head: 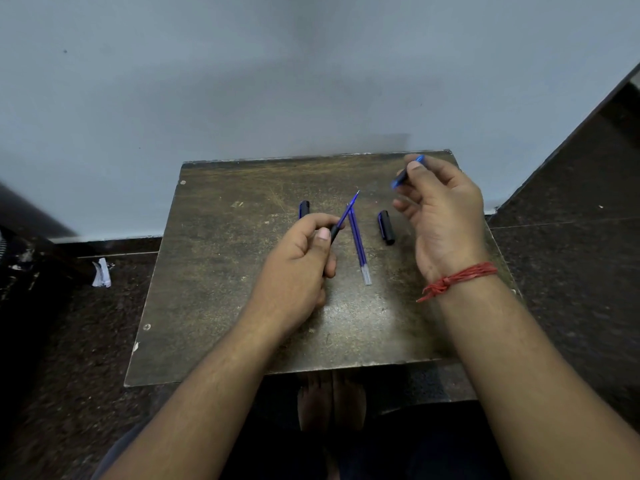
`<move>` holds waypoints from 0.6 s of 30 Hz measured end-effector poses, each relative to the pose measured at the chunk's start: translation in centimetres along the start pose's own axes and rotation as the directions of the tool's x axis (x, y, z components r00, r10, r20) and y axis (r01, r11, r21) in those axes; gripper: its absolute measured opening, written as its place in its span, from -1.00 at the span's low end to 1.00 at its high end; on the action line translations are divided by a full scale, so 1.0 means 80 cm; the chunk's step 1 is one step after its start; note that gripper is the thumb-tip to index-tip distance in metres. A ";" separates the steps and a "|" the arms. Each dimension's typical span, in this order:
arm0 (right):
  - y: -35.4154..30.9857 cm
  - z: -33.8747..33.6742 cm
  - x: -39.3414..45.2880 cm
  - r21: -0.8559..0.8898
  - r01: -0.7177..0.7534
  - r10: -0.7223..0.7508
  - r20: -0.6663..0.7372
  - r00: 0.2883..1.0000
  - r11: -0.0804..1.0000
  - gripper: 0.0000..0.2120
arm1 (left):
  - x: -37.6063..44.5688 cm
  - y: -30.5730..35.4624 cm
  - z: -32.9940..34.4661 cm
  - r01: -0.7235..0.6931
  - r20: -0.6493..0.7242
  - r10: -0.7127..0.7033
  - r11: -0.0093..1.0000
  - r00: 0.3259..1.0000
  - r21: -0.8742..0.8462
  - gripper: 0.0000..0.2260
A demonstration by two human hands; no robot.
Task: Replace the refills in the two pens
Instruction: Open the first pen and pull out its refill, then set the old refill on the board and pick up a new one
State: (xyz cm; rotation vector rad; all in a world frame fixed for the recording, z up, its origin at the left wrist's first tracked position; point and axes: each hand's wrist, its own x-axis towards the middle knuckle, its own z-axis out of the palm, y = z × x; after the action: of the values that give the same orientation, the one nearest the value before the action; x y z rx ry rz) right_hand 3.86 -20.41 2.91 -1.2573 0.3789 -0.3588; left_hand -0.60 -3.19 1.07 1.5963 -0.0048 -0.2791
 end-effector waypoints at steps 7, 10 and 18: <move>0.004 -0.035 0.017 -0.841 0.235 -0.172 0.171 0.970 0.487 -0.90 | -0.001 0.002 0.000 -0.011 -0.006 0.011 1.000 1.000 -0.008 -0.78; 0.014 -0.034 0.018 -0.933 0.213 -0.104 0.191 0.976 0.290 -0.85 | -0.002 0.002 -0.001 -0.015 -0.006 0.015 1.000 1.000 0.003 -0.77; 0.020 -0.031 0.019 -0.963 0.191 -0.033 0.188 0.982 0.190 -0.79 | 0.000 -0.001 -0.001 -0.018 -0.004 0.018 1.000 1.000 0.013 -0.77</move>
State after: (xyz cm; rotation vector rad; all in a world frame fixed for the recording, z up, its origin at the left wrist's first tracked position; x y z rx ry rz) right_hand 4.14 -22.74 0.57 -2.6467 0.4095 -0.1020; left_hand -0.57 -3.10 1.03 1.6091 -0.0179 -0.2623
